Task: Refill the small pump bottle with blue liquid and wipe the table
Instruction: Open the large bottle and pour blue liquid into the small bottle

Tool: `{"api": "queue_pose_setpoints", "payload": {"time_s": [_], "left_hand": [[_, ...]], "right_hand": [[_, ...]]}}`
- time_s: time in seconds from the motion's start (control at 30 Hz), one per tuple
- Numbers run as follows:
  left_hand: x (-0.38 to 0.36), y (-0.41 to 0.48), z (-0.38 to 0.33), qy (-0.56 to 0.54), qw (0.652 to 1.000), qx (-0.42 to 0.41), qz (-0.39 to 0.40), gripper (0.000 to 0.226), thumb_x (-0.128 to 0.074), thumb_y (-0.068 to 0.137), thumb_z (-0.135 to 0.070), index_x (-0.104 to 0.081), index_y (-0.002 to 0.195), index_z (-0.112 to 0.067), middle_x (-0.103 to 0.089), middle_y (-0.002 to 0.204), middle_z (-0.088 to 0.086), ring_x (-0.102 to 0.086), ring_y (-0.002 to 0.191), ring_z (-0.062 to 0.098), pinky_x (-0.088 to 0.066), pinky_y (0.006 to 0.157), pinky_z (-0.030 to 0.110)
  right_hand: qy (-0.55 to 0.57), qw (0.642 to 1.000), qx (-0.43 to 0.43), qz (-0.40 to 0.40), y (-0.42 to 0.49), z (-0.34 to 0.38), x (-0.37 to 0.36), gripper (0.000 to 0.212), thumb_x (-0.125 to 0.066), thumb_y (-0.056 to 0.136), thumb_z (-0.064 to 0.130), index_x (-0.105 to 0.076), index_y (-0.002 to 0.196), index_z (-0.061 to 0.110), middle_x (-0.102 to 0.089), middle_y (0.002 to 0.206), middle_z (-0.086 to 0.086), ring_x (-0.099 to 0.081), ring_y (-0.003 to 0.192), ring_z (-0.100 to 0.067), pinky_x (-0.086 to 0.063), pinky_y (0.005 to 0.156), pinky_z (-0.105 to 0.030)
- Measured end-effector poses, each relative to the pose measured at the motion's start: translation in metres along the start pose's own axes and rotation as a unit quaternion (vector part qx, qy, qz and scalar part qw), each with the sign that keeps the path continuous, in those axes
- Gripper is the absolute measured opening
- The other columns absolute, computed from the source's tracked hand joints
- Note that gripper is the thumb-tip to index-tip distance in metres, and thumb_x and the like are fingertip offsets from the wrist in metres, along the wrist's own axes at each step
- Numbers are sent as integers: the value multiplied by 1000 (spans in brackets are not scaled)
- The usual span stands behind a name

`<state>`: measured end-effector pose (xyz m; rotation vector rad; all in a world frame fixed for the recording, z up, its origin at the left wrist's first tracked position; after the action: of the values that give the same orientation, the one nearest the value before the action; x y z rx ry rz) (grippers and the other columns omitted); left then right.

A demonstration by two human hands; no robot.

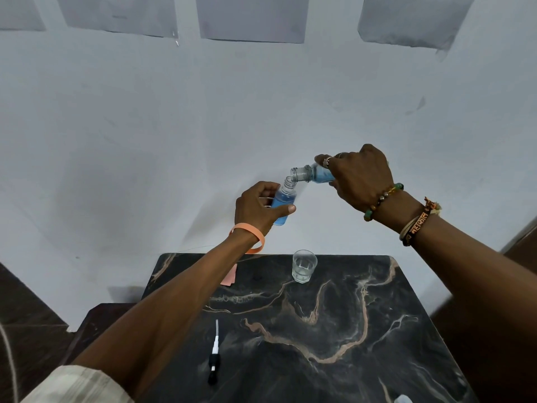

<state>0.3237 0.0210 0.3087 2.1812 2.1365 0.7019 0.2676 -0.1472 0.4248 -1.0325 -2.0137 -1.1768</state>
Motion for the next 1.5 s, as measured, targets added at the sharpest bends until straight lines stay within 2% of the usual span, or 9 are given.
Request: {"api": "queue_pose_setpoints", "payload": {"time_s": [0.13, 0.27, 0.4, 0.5, 0.63, 0.77, 0.93, 1.13, 1.5], "left_hand": [[0, 0, 1, -4, 1000, 0, 1, 46, -85, 67, -33, -61, 104, -24, -69, 110, 1, -64, 87, 14, -49, 72, 14], [0, -1, 2, -2, 1000, 3, -1, 49, -85, 67, -33, -63, 108, -19, -70, 110, 2, -65, 89, 16, -52, 76, 20], [0, -1, 2, -3, 1000, 2, -1, 48, -85, 67, -33, -63, 108, -20, -69, 109, 1, -65, 88, 15, -51, 75, 17], [0, -1, 2, -1, 1000, 4, 0, 49, -85, 67, -33, -63, 109, -19, -69, 110, 2, -65, 89, 15, -53, 78, 22], [1, -1, 1, 6, 1000, -2, -5, 50, -85, 67, -34, -63, 109, -18, -69, 111, 3, -64, 88, 14, -51, 78, 21], [2, -1, 1, 8, 1000, -1, -6, 52, -85, 67, -34, -63, 111, -16, -69, 112, 4, -66, 92, 18, -54, 83, 29], [1, -2, 1, 2, 1000, 3, -4, 51, -85, 67, -33, -63, 110, -17, -69, 111, 3, -65, 91, 17, -53, 80, 25], [1, -3, 2, 7, 1000, 1, -3, 51, -84, 68, -34, -63, 111, -18, -69, 112, 3, -64, 90, 15, -53, 82, 27], [0, -4, 0, 5, 1000, 4, -2, 50, -85, 68, -33, -63, 110, -19, -69, 111, 2, -64, 90, 15, -53, 81, 24]], "right_hand": [[-6, 1000, 2, 1, 0, 1, -1, 45, -56, 90, 21, -48, 135, 27, -69, 103, -3, -63, 82, -32, -34, 75, -34], [-10, 1000, 4, -3, 0, 2, 0, 46, -57, 90, 20, -48, 135, 27, -70, 102, -3, -63, 79, -32, -34, 75, -34], [-4, 1000, 7, -4, 0, 2, 0, 46, -57, 90, 19, -49, 134, 26, -70, 101, -4, -63, 80, -33, -34, 75, -34], [2, 1000, 6, -7, 0, 2, 0, 46, -56, 90, 19, -50, 134, 26, -70, 102, -4, -63, 81, -34, -33, 75, -34], [4, 1000, 7, -11, 0, 1, 1, 46, -56, 90, 19, -50, 135, 26, -70, 103, -5, -63, 81, -34, -34, 75, -33], [1, 1000, 8, -7, 0, 3, 1, 46, -57, 90, 21, -49, 135, 26, -70, 104, -5, -64, 82, -34, -35, 76, -34], [-3, 1000, 9, -6, 1, 3, 2, 46, -55, 90, 20, -49, 135, 27, -70, 104, -4, -64, 82, -33, -35, 77, -34], [-1, 1000, 9, -8, -1, 3, 1, 45, -55, 91, 20, -49, 135, 27, -70, 102, -4, -63, 80, -33, -30, 73, -32], [-2, 1000, 10, -4, -2, 2, 1, 45, -55, 91, 21, -49, 134, 27, -70, 103, -4, -64, 82, -33, -34, 75, -34]]}}
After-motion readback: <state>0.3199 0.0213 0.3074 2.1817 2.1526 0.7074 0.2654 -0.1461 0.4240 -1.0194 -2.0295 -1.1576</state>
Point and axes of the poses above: each hand's wrist, its own y-axis towards the middle knuckle, its own x-axis out of the back of the hand, z = x × y, the point moved 7 cm from there along y, towards the middle knuckle
